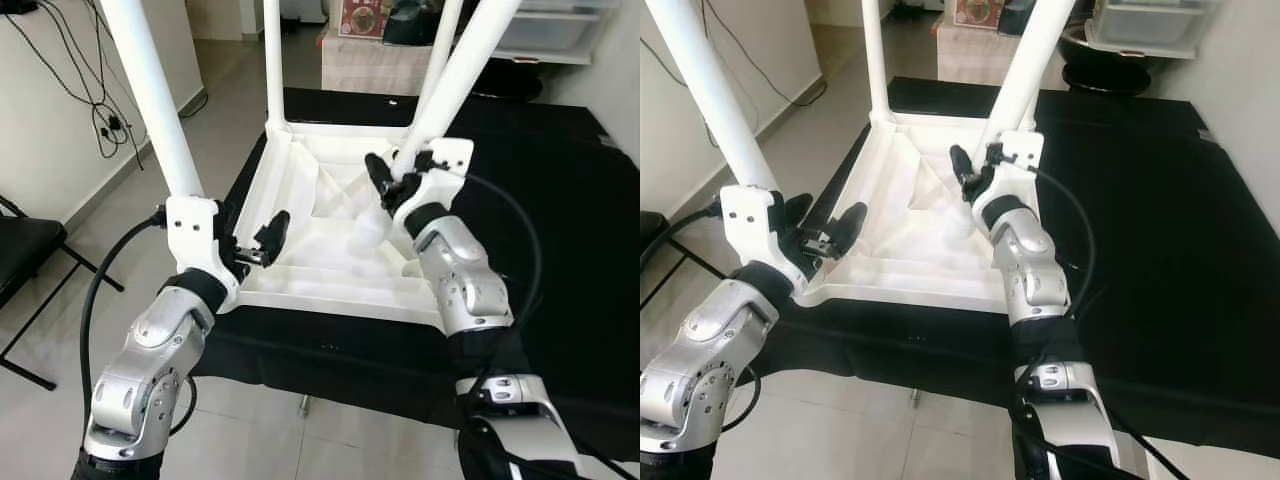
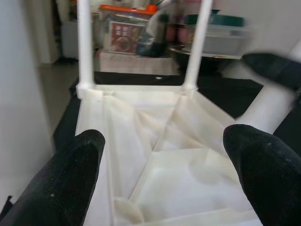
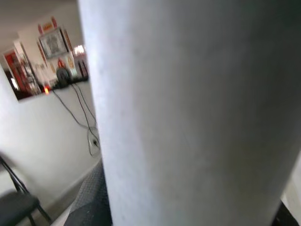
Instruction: Building children table
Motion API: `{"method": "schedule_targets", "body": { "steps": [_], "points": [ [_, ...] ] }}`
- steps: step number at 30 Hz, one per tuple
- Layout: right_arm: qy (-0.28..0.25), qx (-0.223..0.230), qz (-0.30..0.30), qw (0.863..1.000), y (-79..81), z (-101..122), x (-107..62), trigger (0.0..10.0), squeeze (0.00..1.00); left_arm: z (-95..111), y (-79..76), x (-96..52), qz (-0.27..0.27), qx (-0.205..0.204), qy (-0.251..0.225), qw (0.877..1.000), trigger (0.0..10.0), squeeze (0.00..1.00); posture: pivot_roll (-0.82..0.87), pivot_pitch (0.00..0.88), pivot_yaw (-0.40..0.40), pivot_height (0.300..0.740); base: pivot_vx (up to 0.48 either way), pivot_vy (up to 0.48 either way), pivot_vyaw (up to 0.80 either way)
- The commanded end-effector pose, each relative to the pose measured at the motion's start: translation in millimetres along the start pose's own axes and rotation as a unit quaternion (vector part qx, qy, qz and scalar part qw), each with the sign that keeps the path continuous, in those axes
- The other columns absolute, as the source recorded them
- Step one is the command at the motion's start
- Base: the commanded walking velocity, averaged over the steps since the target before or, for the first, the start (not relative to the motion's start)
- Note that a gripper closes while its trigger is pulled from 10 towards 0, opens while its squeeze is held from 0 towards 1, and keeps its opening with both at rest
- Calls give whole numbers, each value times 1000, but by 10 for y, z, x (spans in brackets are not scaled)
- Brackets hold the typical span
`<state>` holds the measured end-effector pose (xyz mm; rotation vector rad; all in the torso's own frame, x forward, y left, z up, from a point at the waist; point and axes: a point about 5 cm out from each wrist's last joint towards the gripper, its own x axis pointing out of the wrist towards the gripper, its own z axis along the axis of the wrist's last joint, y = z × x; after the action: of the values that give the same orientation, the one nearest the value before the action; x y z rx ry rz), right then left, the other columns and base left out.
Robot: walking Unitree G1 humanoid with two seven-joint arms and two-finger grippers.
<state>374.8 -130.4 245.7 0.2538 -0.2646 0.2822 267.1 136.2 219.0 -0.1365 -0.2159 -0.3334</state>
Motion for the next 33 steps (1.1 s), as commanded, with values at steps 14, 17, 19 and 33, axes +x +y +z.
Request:
{"method": "schedule_targets", "body": {
  "steps": [14,17,19,33],
  "points": [
    [-11,-53,117,992,249,41,-59,10000,0,-220,-126,-349,-5,7,49,999,10000,0,24,101,-12,740,0,-130,0],
    [23,-46,198,979,408,-62,-162,10000,0,-289,-180,-483,-12,2,70,997,10000,0,27,112,-10,740,0,-471,0],
    [28,-44,214,975,433,-71,-177,10000,0,-309,-190,-522,-16,8,78,997,10000,0,30,116,-12,740,0,-472,0],
    [64,-73,283,954,501,-169,-235,10000,0,-405,-209,-703,-15,-7,108,994,10000,0,37,120,-12,740,0,-376,0]
  ]
}}
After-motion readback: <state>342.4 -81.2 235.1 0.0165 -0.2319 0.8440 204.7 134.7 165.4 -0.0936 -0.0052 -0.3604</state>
